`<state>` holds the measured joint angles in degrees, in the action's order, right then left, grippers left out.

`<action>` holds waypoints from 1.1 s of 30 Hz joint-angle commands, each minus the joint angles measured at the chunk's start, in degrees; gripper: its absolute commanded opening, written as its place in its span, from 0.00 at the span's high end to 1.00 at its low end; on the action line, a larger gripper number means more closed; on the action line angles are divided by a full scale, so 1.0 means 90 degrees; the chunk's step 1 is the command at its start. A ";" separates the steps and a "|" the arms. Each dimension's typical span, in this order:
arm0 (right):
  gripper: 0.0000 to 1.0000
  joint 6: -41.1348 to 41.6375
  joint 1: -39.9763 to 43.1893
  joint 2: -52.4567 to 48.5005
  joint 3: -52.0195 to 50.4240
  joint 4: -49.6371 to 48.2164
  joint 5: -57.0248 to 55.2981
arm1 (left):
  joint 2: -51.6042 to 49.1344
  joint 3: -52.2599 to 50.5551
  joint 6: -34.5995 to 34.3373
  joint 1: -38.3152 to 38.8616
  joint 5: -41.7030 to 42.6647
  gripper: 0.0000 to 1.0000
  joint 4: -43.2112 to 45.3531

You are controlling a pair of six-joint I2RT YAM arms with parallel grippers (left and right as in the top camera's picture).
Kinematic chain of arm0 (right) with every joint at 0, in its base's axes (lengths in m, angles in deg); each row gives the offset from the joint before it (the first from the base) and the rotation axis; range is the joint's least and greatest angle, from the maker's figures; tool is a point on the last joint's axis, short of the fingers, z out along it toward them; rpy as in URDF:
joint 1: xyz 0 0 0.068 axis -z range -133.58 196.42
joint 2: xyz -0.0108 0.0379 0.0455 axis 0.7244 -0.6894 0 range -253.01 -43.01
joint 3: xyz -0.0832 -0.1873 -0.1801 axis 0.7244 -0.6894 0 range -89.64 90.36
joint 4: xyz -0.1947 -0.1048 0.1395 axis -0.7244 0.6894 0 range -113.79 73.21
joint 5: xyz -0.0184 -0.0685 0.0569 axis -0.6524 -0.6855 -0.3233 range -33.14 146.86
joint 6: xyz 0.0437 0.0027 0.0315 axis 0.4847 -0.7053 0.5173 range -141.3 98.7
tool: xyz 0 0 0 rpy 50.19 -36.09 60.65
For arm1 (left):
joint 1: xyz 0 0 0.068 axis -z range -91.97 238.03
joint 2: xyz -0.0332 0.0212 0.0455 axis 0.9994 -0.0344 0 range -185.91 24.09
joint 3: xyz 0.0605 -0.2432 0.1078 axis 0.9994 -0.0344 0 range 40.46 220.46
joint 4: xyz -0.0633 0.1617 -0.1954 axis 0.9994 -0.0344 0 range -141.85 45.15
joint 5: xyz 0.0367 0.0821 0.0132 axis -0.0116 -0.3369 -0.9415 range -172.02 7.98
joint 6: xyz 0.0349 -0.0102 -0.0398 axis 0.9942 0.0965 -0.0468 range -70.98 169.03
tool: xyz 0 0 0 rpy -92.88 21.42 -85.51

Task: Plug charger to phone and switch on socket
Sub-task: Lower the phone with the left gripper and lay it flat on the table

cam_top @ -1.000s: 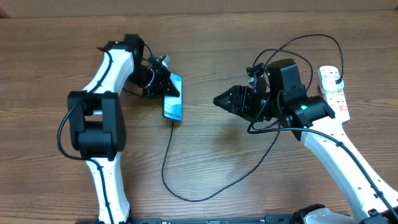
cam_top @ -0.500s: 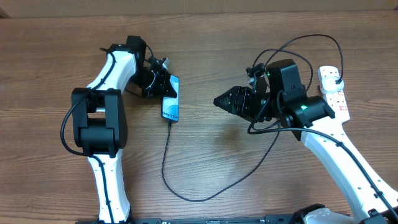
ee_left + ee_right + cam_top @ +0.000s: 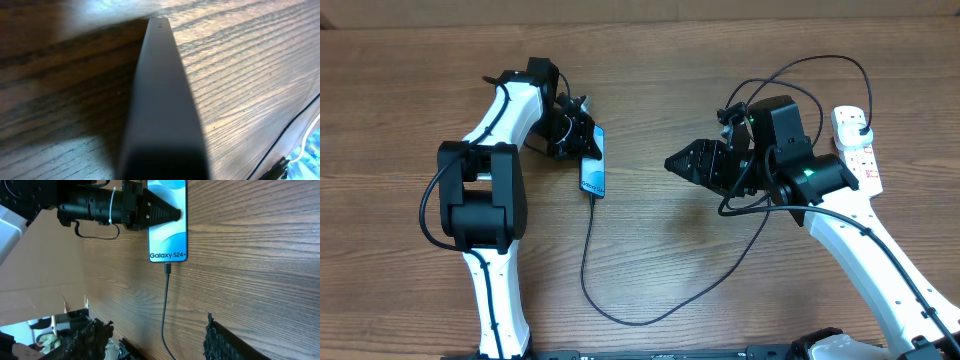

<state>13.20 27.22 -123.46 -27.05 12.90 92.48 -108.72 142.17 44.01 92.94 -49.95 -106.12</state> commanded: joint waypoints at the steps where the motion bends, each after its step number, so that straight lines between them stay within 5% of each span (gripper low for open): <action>1: 0.36 -0.0061 0.0017 -0.0041 0.0085 -0.0007 -0.0078 | -0.0029 0.0070 -0.0185 0.0041 -0.0517 0.93 0.0029; 13: 0.36 -0.0061 0.0017 -0.0041 0.0085 -0.0010 -0.0119 | -0.0029 0.0070 -0.0177 0.0041 -0.0641 0.69 -0.0036; 33: 0.36 -0.0185 0.0017 -0.0041 0.0085 0.0012 -0.0117 | -0.0029 0.0070 -0.0209 0.0041 -0.1107 0.72 -0.0172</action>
<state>12.28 27.22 -123.57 -27.05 13.01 91.97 -108.68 142.72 42.92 93.20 -55.83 -107.48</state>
